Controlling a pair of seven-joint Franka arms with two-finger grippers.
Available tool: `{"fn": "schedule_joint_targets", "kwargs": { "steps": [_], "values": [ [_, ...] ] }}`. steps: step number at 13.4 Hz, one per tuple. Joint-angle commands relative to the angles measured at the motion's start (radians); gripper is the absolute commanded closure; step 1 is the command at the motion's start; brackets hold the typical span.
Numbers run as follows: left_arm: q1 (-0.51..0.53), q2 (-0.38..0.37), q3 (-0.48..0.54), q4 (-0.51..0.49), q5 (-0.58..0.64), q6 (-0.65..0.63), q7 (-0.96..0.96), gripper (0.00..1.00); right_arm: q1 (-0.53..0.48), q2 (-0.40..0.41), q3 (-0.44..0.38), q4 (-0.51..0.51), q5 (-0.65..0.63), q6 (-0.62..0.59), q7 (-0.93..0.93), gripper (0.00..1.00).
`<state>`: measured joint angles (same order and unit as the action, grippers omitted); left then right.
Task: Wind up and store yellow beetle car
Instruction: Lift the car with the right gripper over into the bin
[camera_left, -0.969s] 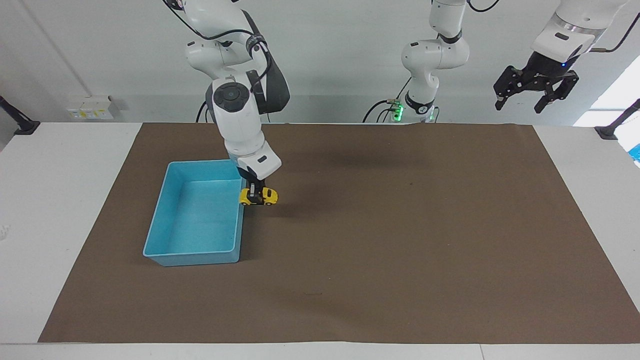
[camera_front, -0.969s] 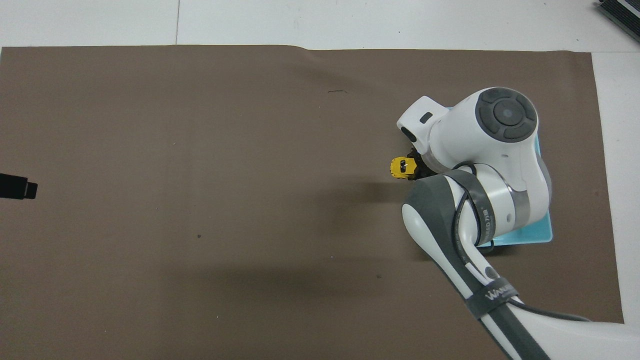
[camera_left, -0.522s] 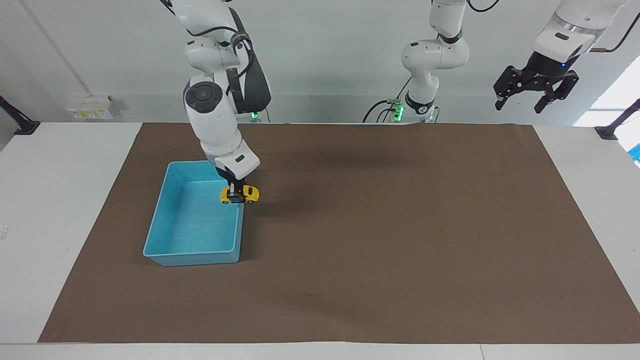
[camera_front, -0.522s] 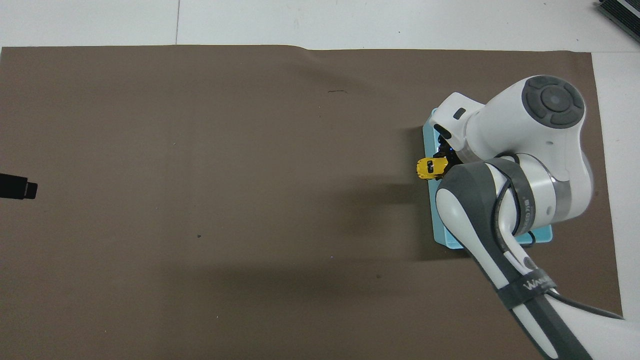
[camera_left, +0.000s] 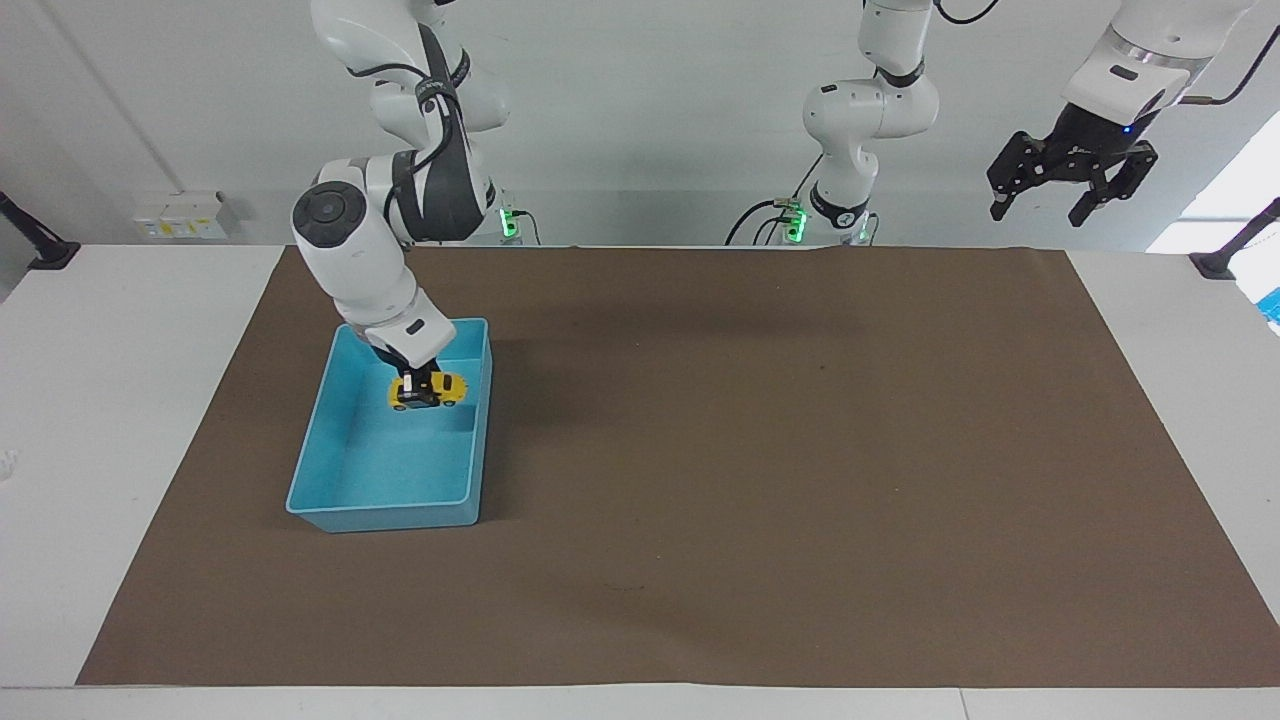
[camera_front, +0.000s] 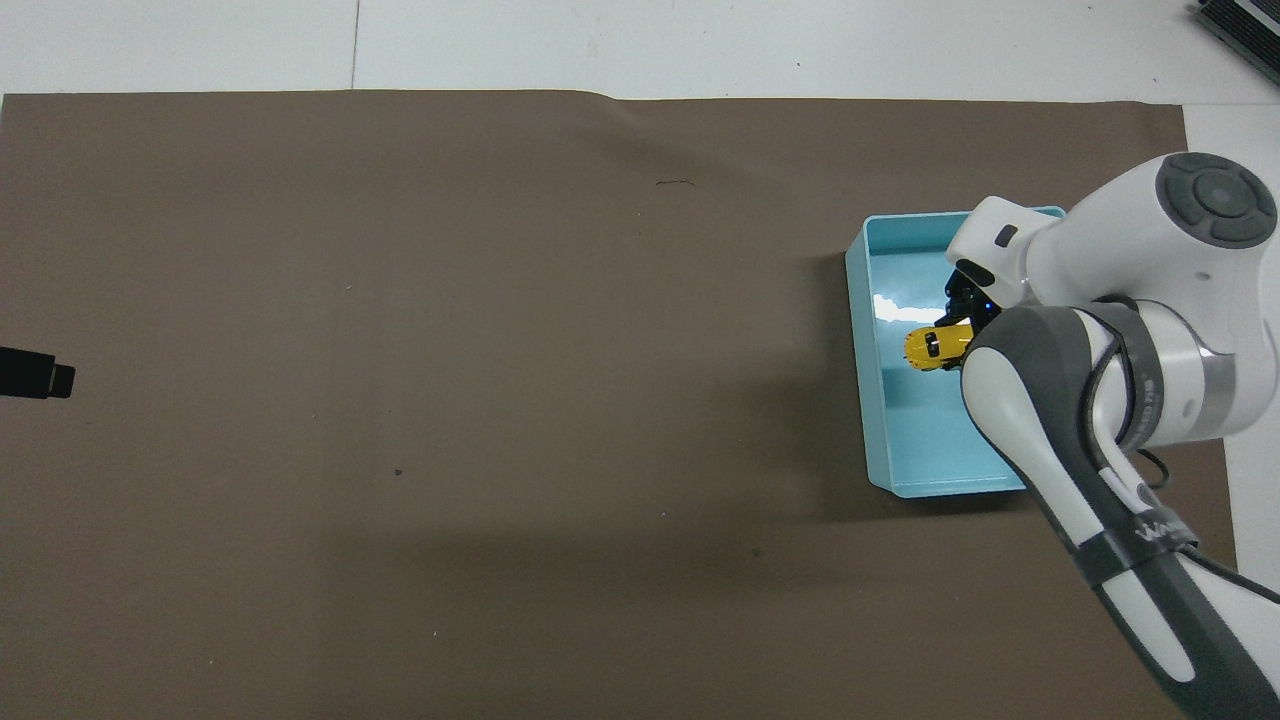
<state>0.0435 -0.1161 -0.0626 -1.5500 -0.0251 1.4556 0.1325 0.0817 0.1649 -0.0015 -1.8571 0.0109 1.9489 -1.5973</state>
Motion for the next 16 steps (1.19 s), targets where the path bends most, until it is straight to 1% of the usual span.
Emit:
{"fn": "schedule_joint_targets", "kwargs": {
  "steps": [1, 3, 7, 10, 16],
  "values": [
    [0.007, 0.000, -0.003, 0.007, 0.001, -0.015, -0.007, 0.00, -0.048, -0.045, 0.008, -0.057, -0.005, 0.011, -0.065, 1.00],
    [0.009, -0.002, -0.003, 0.007, 0.001, -0.015, -0.007, 0.00, -0.071, -0.059, 0.009, -0.085, -0.006, 0.027, -0.069, 1.00],
    [0.009, 0.000, -0.003, 0.007, 0.001, -0.014, -0.007, 0.00, -0.074, -0.079, 0.008, -0.132, -0.008, 0.085, -0.079, 1.00],
    [0.009, 0.000, -0.003, 0.005, 0.001, -0.015, -0.007, 0.00, -0.088, -0.110, 0.008, -0.203, -0.009, 0.154, -0.082, 1.00],
    [0.007, 0.000, -0.003, 0.007, 0.001, -0.014, -0.007, 0.00, -0.089, -0.104, 0.008, -0.278, -0.011, 0.260, -0.105, 1.00]
  ]
}}
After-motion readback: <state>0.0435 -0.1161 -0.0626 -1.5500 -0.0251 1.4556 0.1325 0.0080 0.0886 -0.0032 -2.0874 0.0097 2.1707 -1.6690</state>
